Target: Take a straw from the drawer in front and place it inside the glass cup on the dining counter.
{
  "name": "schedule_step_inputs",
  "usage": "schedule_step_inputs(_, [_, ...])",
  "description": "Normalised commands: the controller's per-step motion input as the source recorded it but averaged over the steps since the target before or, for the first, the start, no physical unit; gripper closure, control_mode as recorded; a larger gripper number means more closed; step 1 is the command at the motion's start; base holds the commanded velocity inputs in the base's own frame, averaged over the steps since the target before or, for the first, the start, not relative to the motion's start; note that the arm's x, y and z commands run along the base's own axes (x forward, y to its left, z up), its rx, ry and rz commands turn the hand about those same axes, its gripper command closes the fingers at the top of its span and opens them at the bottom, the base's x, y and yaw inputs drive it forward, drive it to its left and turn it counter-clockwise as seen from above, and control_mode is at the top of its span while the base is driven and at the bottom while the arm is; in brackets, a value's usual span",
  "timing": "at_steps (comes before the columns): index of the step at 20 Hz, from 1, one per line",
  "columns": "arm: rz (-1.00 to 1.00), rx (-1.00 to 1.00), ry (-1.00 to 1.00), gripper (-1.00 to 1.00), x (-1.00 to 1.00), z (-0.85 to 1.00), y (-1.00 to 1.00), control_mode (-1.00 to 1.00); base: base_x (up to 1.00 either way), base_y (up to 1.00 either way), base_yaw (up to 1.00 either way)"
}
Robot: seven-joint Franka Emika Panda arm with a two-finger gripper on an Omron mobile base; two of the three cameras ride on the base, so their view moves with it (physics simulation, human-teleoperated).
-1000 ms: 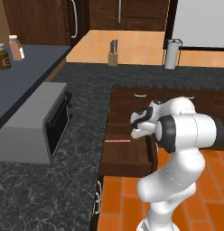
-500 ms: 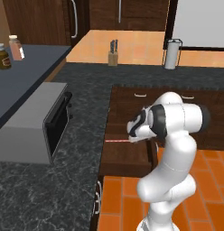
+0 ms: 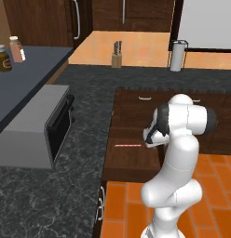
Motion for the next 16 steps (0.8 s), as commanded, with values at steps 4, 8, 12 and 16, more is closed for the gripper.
schedule_step_inputs(4, [-0.14, -0.07, 0.00, -1.00, 0.00, -0.22, -0.98, -1.00, 0.00, 0.00, 0.00])
schedule_step_inputs(8, [-0.14, -0.03, 0.00, -1.00, 0.00, -0.06, -1.00, -1.00, 0.00, 0.00, 0.00])
schedule_step_inputs(12, [-0.01, 0.03, -0.15, -1.00, -0.46, 0.60, -0.31, -1.00, 0.00, 0.00, 0.00])
schedule_step_inputs(16, [0.14, 0.03, -0.13, -1.00, -0.33, 0.90, 0.87, -1.00, 0.00, 0.00, 0.00])
